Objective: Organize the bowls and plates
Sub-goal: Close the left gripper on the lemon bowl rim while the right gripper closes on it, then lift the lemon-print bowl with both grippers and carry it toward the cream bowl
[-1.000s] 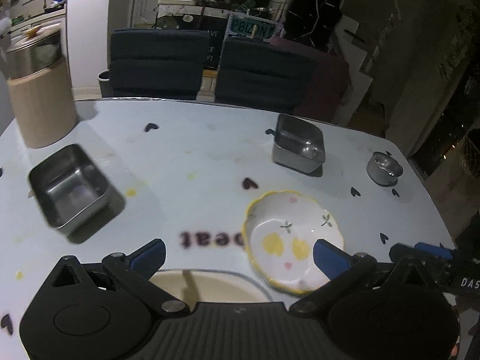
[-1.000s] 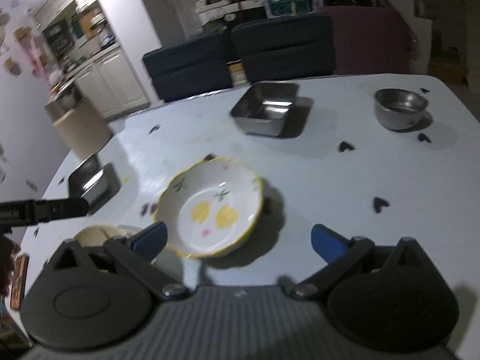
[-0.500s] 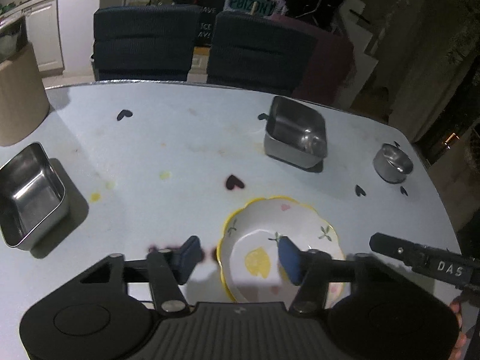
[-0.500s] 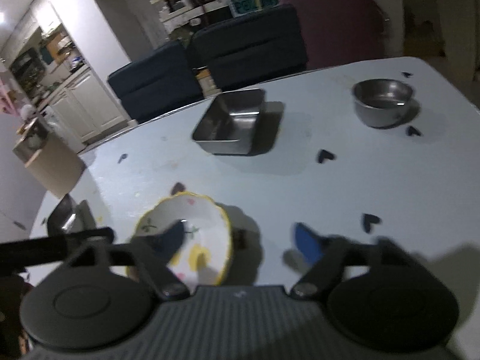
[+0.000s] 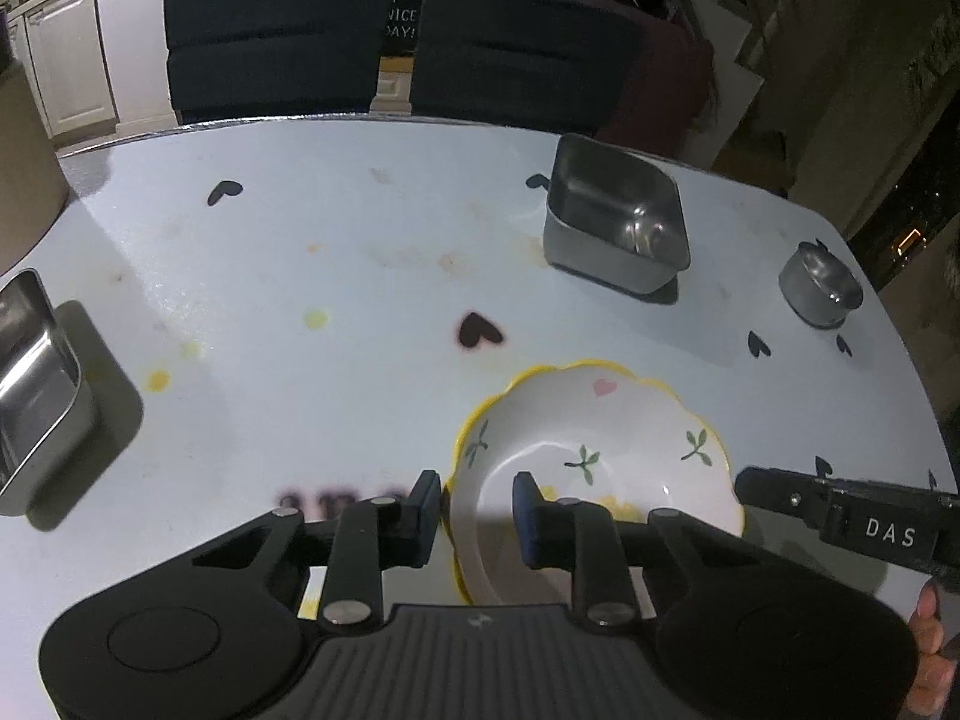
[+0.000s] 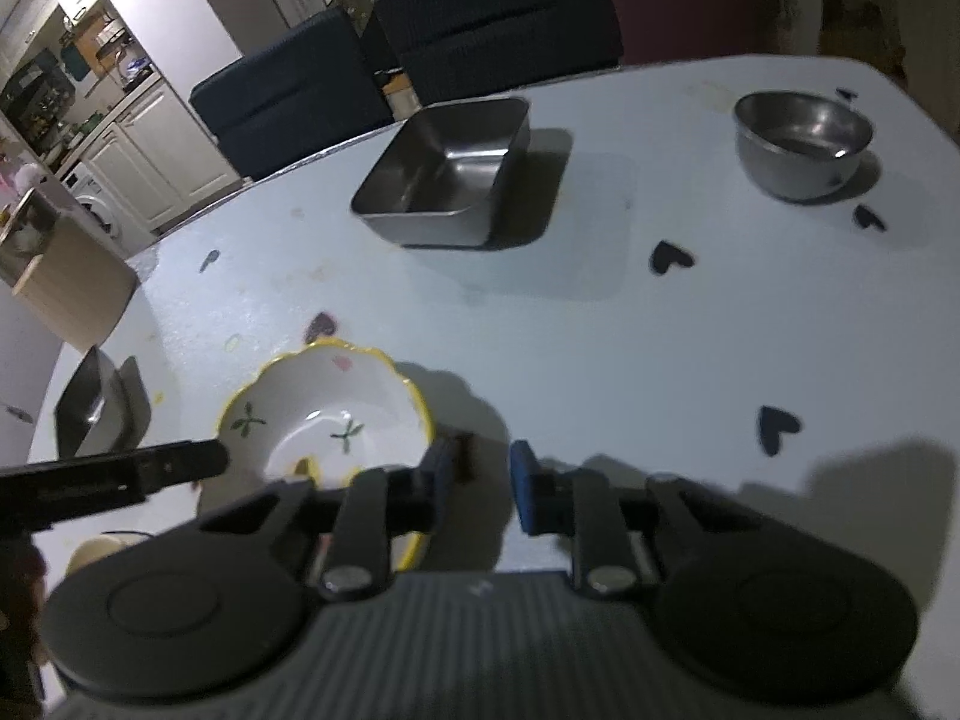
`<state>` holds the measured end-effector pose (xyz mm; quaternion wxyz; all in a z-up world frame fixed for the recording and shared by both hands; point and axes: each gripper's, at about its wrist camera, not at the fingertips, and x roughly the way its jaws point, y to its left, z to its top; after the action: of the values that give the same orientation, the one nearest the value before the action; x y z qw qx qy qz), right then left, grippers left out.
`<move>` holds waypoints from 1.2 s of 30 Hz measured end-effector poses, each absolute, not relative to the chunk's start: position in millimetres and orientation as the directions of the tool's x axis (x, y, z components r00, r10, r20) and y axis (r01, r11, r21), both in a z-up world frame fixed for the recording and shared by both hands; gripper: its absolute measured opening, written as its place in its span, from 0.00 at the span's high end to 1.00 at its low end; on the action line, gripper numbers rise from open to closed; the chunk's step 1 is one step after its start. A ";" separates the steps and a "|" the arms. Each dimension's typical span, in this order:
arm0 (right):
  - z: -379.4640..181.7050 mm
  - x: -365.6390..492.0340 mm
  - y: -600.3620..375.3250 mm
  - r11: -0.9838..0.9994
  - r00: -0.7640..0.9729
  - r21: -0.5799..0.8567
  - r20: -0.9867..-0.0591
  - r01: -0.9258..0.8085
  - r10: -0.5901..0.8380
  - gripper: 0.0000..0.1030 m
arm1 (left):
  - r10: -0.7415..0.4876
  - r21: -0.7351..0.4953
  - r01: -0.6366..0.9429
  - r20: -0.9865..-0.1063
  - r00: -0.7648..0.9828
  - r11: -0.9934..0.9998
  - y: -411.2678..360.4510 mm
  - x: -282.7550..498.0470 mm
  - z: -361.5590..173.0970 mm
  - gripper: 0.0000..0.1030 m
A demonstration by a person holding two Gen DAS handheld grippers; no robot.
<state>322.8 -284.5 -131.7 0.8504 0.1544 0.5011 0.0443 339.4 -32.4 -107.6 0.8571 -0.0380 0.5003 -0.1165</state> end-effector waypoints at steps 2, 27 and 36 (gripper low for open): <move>-134.0 326.1 -280.2 0.950 0.492 0.303 -0.840 0.075 0.229 0.73 | -0.236 -0.180 0.163 -0.856 0.460 0.970 -32.0 341.1 -111.4 0.74; -157.7 337.0 -244.3 0.976 0.398 0.218 -0.896 0.014 0.194 0.88 | -0.225 -0.157 0.196 -0.887 0.403 0.968 -34.7 344.0 -135.1 0.87; -157.6 333.3 -245.6 0.971 0.422 0.235 -0.886 0.051 0.192 0.89 | -0.206 -0.153 0.154 -0.872 0.445 0.976 -33.6 343.6 -127.6 0.90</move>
<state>333.3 -245.6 -157.6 0.8355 0.1135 0.5360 0.0422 343.6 -33.6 -127.6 0.8495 -0.0254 0.5161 -0.1060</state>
